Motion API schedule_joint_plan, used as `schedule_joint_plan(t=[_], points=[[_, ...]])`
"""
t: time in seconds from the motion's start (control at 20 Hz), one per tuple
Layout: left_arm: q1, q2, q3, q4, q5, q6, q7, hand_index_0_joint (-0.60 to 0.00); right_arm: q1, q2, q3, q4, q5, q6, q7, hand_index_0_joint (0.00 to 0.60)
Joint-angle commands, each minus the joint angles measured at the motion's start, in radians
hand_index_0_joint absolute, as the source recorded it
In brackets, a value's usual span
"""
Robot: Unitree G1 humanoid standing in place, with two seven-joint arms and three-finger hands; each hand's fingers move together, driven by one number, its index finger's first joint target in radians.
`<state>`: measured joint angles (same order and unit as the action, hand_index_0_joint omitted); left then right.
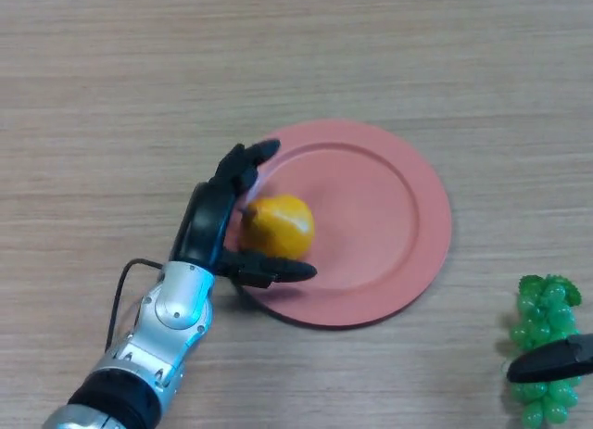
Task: Pick up the yellow pear and place it on the plate
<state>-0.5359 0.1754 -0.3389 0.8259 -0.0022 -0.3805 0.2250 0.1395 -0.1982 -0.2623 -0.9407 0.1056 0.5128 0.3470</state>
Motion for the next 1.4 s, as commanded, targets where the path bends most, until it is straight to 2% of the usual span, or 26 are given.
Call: schedule_joint_plan(t=[0.05,0.2,0.3,0.4,0.55,0.7,0.9,0.95,1.15,1.3,1.4], points=[[0.048,0.015,0.138,-0.294,0.031,0.057,-0.104,0.000,-0.032,-0.024,-0.029,-0.039,0.009,-0.156,-0.015,0.000],[0.173,0.015,0.274,-0.659,0.041,0.285,-0.226,0.000,-0.043,-0.031,-0.001,-0.030,0.022,-0.124,-0.026,0.000],[0.246,0.031,0.353,-0.883,-0.027,0.403,-0.290,0.000,-0.059,-0.041,0.003,-0.011,0.026,-0.133,-0.031,0.000],[0.309,0.075,0.440,-1.110,-0.205,0.595,-0.348,0.000,-0.071,-0.049,0.009,0.010,0.024,-0.146,-0.035,0.000],[0.372,0.152,0.588,-1.316,-0.417,0.765,-0.360,0.000,-0.074,-0.047,0.033,0.039,0.030,-0.161,-0.038,0.000],[0.458,0.163,0.643,-1.397,-0.426,0.719,-0.381,0.000,-0.079,-0.051,0.065,0.069,0.023,-0.175,-0.041,0.000],[0.545,0.137,0.694,-1.487,-0.343,0.627,-0.440,0.000,-0.096,-0.061,0.078,0.105,0.046,-0.181,-0.013,0.000],[0.567,0.118,0.693,-1.495,-0.330,0.612,-0.448,0.000,-0.109,-0.067,0.090,0.113,0.040,-0.179,-0.007,0.000],[0.562,0.125,0.729,-1.528,-0.326,0.640,-0.460,0.000,-0.112,-0.071,0.093,0.141,0.032,-0.199,0.024,0.000],[0.559,0.119,0.711,-1.542,-0.319,0.626,-0.439,0.000,-0.121,-0.072,0.103,0.145,0.026,-0.193,0.018,0.000],[0.549,0.117,0.700,-1.557,-0.329,0.638,-0.414,0.000,-0.105,-0.073,0.107,0.136,0.020,-0.190,0.040,0.000]])
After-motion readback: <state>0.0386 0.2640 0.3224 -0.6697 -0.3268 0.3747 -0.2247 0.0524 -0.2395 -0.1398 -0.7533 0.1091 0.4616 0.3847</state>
